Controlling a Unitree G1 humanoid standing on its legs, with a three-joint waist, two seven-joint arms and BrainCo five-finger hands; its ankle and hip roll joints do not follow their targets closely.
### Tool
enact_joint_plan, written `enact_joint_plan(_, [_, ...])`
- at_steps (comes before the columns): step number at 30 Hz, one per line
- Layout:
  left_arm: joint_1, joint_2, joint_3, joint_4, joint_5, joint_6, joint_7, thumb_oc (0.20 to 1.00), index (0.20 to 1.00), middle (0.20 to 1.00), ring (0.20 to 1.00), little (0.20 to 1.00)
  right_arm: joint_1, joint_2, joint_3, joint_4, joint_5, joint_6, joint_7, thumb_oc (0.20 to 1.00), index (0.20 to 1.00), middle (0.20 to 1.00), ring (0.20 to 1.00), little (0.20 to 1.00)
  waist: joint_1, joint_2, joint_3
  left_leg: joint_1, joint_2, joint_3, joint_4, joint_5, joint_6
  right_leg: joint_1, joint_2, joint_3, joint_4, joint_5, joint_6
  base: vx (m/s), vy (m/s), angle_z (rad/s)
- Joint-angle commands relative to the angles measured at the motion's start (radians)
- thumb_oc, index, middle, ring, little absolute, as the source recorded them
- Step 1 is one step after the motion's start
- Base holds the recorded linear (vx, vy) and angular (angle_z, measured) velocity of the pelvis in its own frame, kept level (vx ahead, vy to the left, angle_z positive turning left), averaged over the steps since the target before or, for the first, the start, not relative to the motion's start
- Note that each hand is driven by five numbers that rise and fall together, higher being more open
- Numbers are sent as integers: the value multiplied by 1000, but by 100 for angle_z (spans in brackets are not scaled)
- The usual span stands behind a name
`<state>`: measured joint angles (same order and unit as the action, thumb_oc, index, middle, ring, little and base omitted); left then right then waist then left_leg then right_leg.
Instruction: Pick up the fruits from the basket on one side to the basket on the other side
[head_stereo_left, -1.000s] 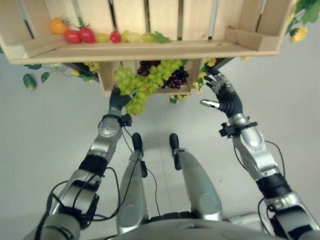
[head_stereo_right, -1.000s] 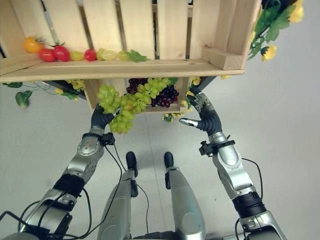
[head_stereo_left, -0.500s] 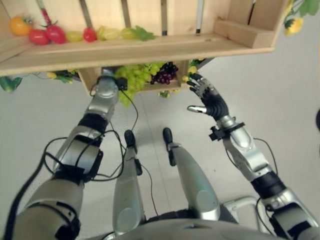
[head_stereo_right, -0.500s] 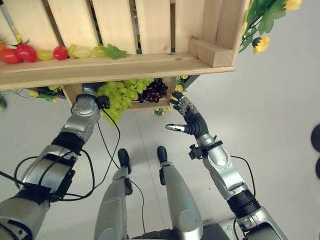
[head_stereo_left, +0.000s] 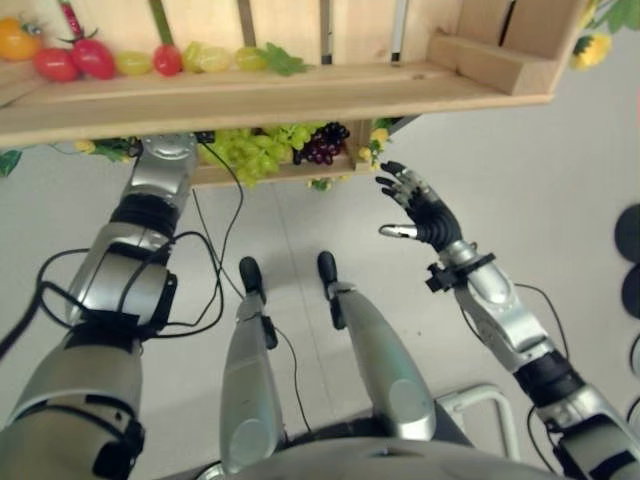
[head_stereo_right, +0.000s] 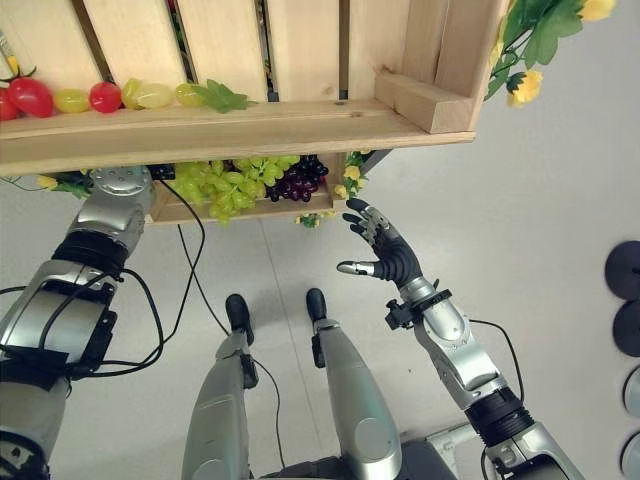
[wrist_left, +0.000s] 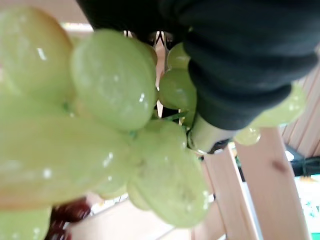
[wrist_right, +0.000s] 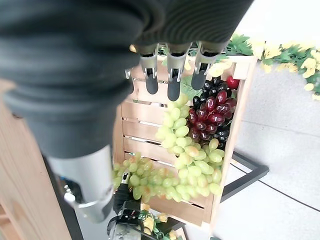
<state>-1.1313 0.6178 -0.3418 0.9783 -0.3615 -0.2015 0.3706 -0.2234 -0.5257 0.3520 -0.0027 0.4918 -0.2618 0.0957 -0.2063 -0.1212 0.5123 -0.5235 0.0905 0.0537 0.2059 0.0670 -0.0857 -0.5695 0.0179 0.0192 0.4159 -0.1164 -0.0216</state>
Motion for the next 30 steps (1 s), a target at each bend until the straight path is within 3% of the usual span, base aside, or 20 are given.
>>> enact_joint_plan(1, [-79,27,8,25,63,-29,29,200,200,200,200,200,42,2,-49,-89,34,-69,16,1000,1000,1000,1000,1000,1,-25,-36,3,15,-9,148,-96,17,16,-25,33,-48,46,123,0,0,0])
enact_joint_plan(2, [-83,23,8,35,67,-22,25,1000,1000,1000,1000,1000,48,-2,-52,-90,36,-68,19,1000,1000,1000,1000,1000,1,-27,-35,1,14,-9,152,-98,17,16,-26,35,-48,48,123,0,0,0])
enact_joint_plan(25, [-49,0,-4,7,94,-4,-23,1000,1000,1000,1000,1000,78,-3,-84,-90,40,-57,32,1000,1000,1000,1000,1000,14,-12,-30,-3,5,-23,144,-89,14,24,-34,24,-55,48,120,0,0,0])
enact_joint_plan(29, [-19,2,12,-16,81,-12,-19,1000,1000,1000,1000,1000,84,4,-87,-90,38,-58,33,1000,1000,1000,1000,1000,18,-10,-30,-2,4,-24,146,-91,15,25,-34,25,-54,50,120,0,0,0])
enact_joint_plan(30, [35,-7,35,-84,40,-38,-26,1000,1000,1000,1000,1000,88,9,-96,-92,35,-56,29,1000,1000,1000,1000,1000,22,-7,-30,0,2,-25,146,-92,16,28,-35,25,-55,49,120,0,0,0])
